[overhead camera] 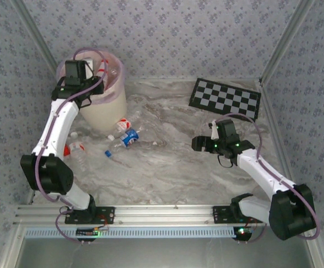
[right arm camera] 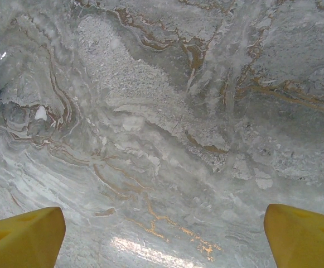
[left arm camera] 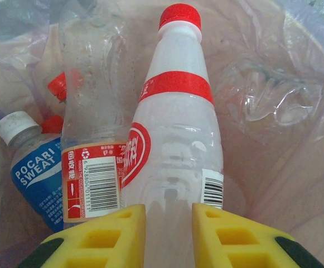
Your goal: Put the plastic bottles in the bin
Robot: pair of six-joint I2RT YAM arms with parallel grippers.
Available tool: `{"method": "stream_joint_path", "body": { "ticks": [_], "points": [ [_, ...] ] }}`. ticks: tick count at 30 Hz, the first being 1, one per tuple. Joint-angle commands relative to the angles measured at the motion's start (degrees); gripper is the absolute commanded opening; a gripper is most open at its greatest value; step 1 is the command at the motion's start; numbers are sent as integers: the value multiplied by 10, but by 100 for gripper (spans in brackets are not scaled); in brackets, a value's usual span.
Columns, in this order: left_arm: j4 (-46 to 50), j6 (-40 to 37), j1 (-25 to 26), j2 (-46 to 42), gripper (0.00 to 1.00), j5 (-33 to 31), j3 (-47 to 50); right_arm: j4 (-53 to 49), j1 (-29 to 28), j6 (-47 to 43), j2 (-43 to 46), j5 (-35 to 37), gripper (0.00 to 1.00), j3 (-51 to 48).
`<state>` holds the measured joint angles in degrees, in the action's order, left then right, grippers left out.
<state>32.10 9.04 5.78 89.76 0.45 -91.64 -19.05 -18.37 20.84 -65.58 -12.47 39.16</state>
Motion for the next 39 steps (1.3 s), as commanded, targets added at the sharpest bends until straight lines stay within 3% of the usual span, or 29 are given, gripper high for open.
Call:
{"method": "stream_joint_path", "body": {
  "ticks": [1, 9, 19, 24, 31, 36, 39],
  "points": [
    [34, 16, 4, 10, 26, 20, 33, 0, -8, 9, -6, -1, 94, 15],
    [32, 12, 8, 36, 26, 21, -24, 0, -19, 13, -10, 7, 94, 21],
    [137, -35, 8, 40, 48, 2, -227, 6, -22, 16, -21, 9, 94, 20],
    [122, -32, 8, 19, 52, -28, -225, 17, -25, 15, -38, 4, 94, 23],
    [128, -36, 3, 93, 51, -56, -261, 14, -37, 12, -54, 4, 94, 37],
    [151, -46, 3, 141, 65, -58, -305, 3, -37, 10, -43, 17, 94, 31],
    [150, -39, 3, 142, 68, -52, -294, 4, -36, 12, -42, 17, 94, 27]
  ]
}}
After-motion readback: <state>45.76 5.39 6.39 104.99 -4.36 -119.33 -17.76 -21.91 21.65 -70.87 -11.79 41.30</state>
